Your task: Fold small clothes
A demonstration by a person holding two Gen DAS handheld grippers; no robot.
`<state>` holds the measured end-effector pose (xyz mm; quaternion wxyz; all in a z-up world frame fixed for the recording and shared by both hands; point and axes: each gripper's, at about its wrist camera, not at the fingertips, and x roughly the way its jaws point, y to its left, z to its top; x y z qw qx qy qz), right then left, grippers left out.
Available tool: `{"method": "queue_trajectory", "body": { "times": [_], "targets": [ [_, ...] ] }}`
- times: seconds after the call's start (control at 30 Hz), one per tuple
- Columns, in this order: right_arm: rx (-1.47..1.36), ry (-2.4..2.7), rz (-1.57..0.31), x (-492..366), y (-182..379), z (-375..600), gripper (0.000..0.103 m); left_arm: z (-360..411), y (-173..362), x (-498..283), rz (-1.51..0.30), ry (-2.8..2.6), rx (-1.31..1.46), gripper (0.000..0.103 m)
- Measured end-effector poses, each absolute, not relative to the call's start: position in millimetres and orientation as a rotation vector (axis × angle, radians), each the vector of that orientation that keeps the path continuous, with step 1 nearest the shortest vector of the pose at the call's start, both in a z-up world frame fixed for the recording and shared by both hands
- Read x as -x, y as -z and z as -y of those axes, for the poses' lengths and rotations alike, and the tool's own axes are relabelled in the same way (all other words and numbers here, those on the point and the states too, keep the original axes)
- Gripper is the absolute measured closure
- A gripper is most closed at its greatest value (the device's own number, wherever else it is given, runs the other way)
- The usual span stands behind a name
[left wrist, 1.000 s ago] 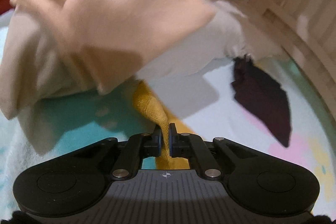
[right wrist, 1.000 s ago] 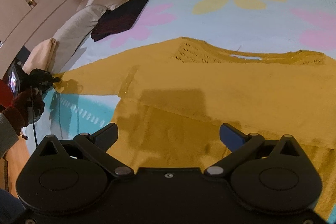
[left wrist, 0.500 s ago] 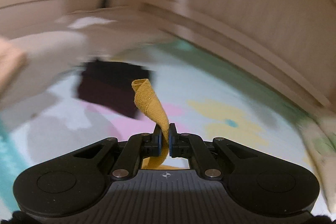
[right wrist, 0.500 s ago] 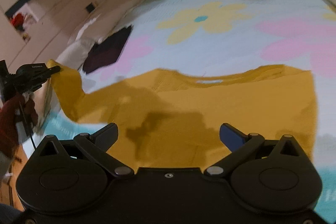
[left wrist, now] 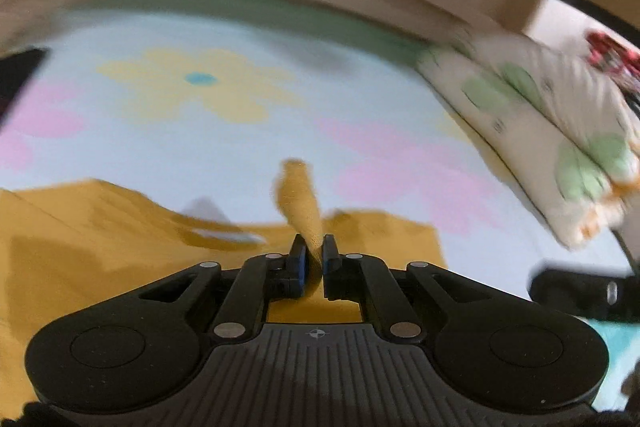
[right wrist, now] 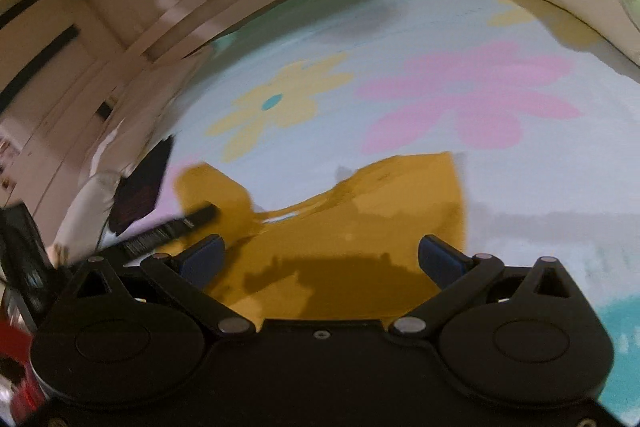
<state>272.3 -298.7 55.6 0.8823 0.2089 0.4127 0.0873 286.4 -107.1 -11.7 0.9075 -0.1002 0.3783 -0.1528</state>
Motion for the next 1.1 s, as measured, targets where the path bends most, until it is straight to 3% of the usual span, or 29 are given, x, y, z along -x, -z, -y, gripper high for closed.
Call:
{"method": "queue_trajectory", "body": {
  "times": [0.07,0.17,0.37,0.63,0.9,1.0,1.1],
  "targets": [
    [-0.449,-0.167,-0.860,-274,-53,303,0.000,115,20,-284,-0.802,0.405,0.224,0.069],
    [-0.461,-0.146,-0.857,-278,-51,308,0.000,113,16,-285,-0.792,0.469,0.237,0.062],
    [-0.467,-0.145,-0.860,-287,-39,312,0.000,65,9,-289,-0.771,0.327,0.162,0.059],
    [-0.499,-0.240,-0.931,-311,-4,288,0.001,-20,49,-307,-0.922,0.085,0.067,0.059],
    [-0.423,-0.269,-1.034,-321,24,257,0.025,-70,63,-305,-0.953,0.081,0.039,0.054],
    [-0.385,-0.219,-1.053,-320,32,253,0.025,-71,65,-305,-0.955,0.113,0.055,0.042],
    [-0.373,-0.241,-1.053,-318,35,252,0.024,-73,63,-306,-0.943,0.115,0.075,0.040]
  ]
}}
